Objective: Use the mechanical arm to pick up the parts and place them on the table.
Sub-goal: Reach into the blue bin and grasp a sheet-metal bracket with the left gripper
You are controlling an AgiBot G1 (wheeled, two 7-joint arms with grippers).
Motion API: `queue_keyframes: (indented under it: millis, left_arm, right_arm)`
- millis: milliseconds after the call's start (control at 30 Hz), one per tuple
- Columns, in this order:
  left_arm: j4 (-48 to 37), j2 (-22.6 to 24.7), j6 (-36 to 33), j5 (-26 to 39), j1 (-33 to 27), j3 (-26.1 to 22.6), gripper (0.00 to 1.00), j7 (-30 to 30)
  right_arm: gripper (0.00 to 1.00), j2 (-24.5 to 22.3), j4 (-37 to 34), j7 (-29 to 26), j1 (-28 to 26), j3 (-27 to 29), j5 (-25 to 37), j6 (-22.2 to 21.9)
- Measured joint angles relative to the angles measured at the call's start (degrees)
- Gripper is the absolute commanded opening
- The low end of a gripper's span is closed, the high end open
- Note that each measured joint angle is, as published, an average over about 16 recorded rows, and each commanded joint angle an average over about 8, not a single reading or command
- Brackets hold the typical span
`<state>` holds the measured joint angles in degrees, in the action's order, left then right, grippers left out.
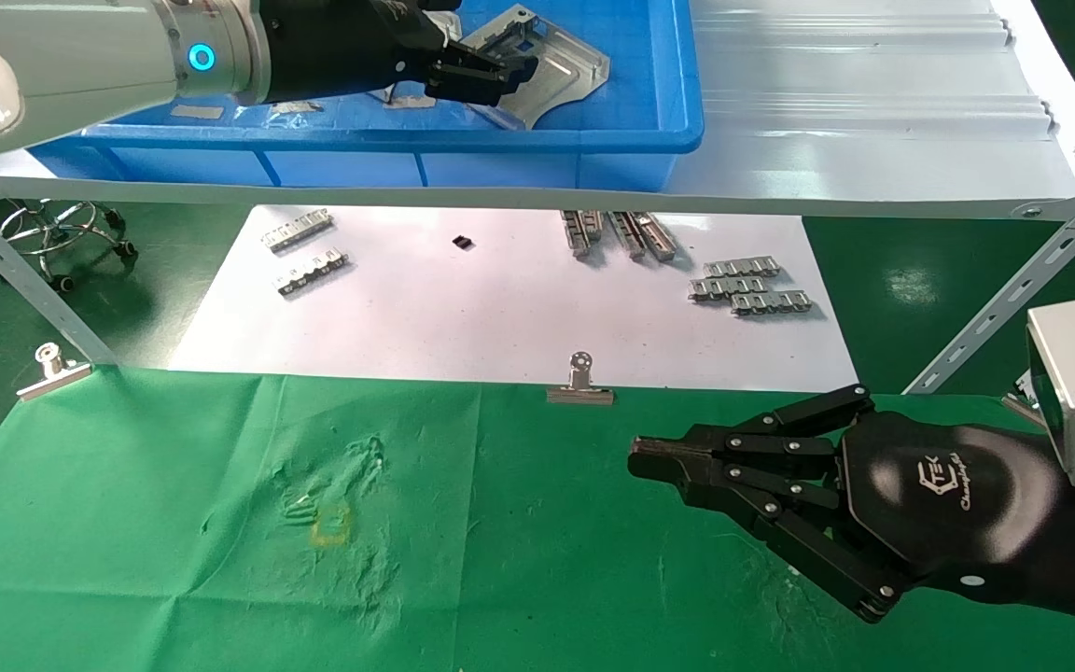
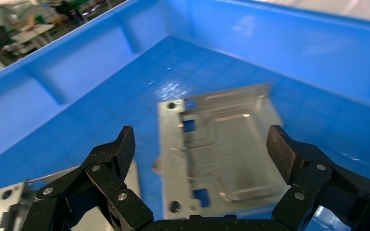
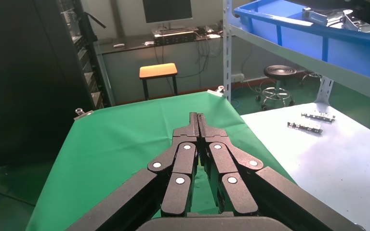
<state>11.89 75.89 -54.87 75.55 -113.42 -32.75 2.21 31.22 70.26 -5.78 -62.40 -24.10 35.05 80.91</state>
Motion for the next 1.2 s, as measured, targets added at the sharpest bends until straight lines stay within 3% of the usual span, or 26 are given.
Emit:
queue_keyframes:
  millis: [133,233,1200]
  left_arm:
    - [-1.87,1.29,2.43,0.29,-0.69,-0.57,0.12,0.42]
    - [-2.39,1.73,3.51,0.09,-0.79,-0.94,0.0,0.2]
    - [-0.67,1.97,9.84,-1.99,0.77,-7.28,0.0,-3.5]
  right_arm:
    - [0.0,0.0,0.0,0.0,0.0,0.0,0.0,0.0]
    - [0.0,0.0,0.0,0.0,0.0,0.0,0.0,0.0]
    - [0.0,0.0,0.0,0.0,0.0,0.0,0.0,0.0]
